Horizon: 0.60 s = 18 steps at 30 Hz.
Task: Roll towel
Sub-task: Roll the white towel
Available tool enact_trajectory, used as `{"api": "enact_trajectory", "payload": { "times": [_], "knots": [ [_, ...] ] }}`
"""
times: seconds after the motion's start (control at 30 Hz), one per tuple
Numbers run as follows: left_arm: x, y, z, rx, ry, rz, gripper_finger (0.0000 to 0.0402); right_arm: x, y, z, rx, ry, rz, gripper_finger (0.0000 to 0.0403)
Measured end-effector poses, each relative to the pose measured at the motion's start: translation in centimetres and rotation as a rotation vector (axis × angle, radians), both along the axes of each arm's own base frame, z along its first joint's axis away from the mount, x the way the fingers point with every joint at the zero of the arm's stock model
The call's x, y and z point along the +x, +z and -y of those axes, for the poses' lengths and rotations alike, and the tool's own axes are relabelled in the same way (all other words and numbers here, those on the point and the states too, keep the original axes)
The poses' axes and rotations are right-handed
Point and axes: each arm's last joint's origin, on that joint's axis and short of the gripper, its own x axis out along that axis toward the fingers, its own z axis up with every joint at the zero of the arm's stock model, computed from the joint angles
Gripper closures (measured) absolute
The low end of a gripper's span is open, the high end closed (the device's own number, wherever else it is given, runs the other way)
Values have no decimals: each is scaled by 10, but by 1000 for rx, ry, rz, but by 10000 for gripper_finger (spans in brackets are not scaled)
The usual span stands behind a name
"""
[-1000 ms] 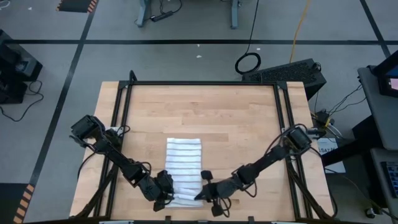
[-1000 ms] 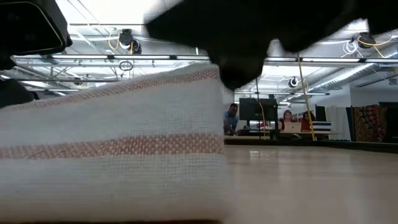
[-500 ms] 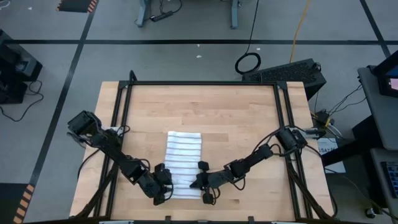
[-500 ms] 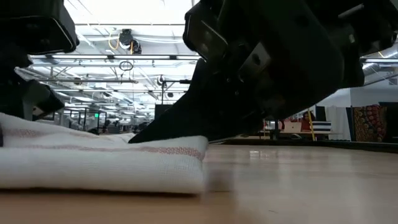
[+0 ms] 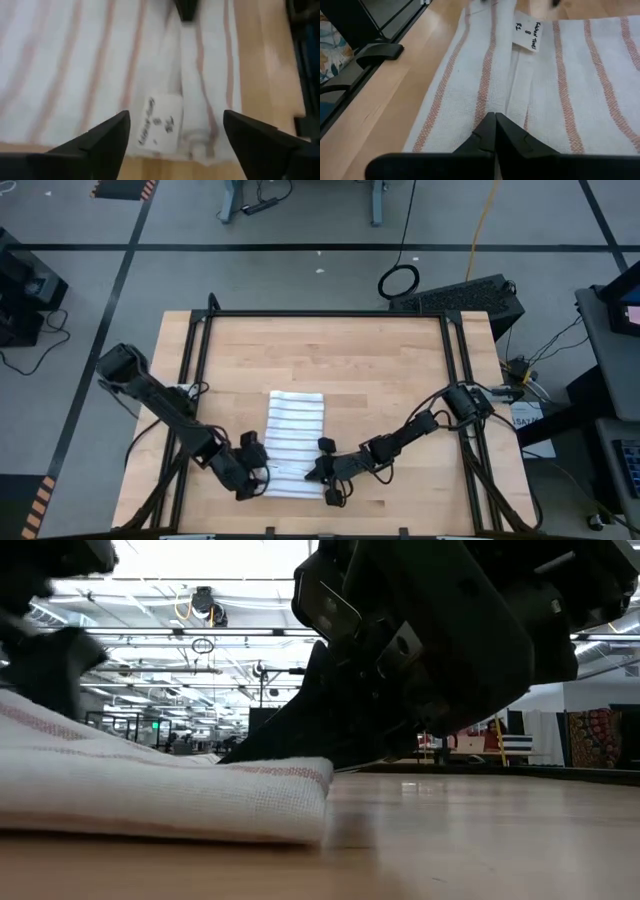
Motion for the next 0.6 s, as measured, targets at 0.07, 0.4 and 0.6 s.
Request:
{"api": "enact_trajectory", "payload": {
  "times": [0.07, 0.4, 0.6],
  "knots": [
    [-4, 10, -2, 28, 7, 54, 72, 0, 0, 0, -1, 0, 0, 403],
    [-8, 36, 15, 29, -91, 328, 91, 0, 0, 0, -3, -1, 2, 403],
    [2, -3, 34, 111, -152, 305, 141, 0, 0, 1, -11, 4, 7, 403]
  ]
}}
